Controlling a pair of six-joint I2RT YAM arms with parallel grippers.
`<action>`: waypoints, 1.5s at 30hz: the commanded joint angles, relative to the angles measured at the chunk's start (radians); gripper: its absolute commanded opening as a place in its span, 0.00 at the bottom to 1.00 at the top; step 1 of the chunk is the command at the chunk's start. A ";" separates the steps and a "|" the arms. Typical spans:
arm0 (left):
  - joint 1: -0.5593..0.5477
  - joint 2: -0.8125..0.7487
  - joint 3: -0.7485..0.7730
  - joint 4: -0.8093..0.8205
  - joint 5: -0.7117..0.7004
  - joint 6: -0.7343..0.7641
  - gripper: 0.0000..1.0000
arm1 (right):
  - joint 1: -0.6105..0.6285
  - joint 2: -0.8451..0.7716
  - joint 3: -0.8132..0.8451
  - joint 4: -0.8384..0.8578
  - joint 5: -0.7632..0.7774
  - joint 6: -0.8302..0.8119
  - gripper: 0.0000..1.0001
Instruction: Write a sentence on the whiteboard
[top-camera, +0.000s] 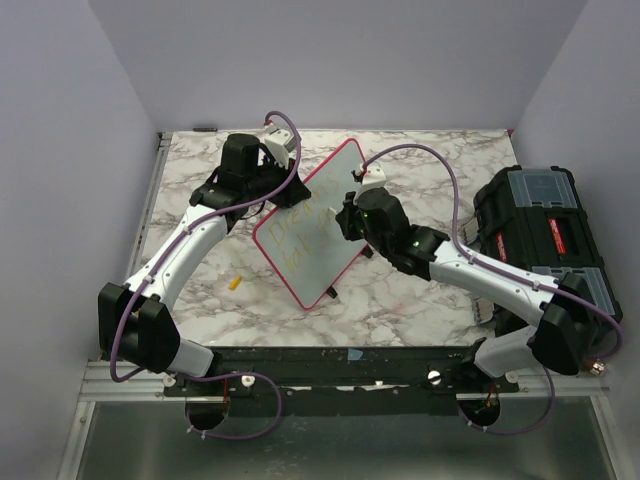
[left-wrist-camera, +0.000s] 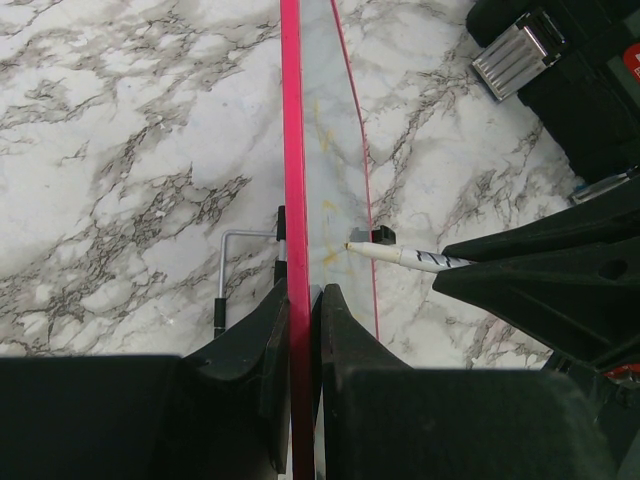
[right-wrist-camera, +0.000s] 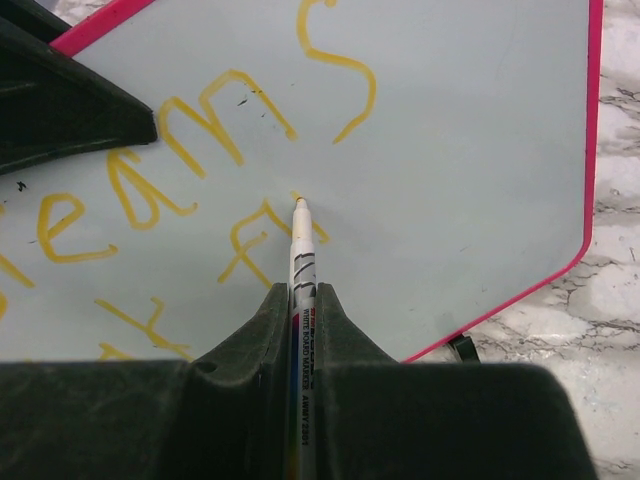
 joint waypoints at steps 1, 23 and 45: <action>-0.021 0.015 -0.043 -0.033 -0.026 0.126 0.00 | 0.000 -0.012 -0.025 0.002 0.020 0.007 0.01; -0.025 0.019 -0.053 -0.022 -0.030 0.124 0.00 | -0.045 -0.140 -0.105 -0.011 0.033 -0.034 0.01; -0.032 0.020 -0.049 -0.028 -0.033 0.129 0.00 | -0.073 -0.041 -0.017 0.031 -0.011 -0.032 0.01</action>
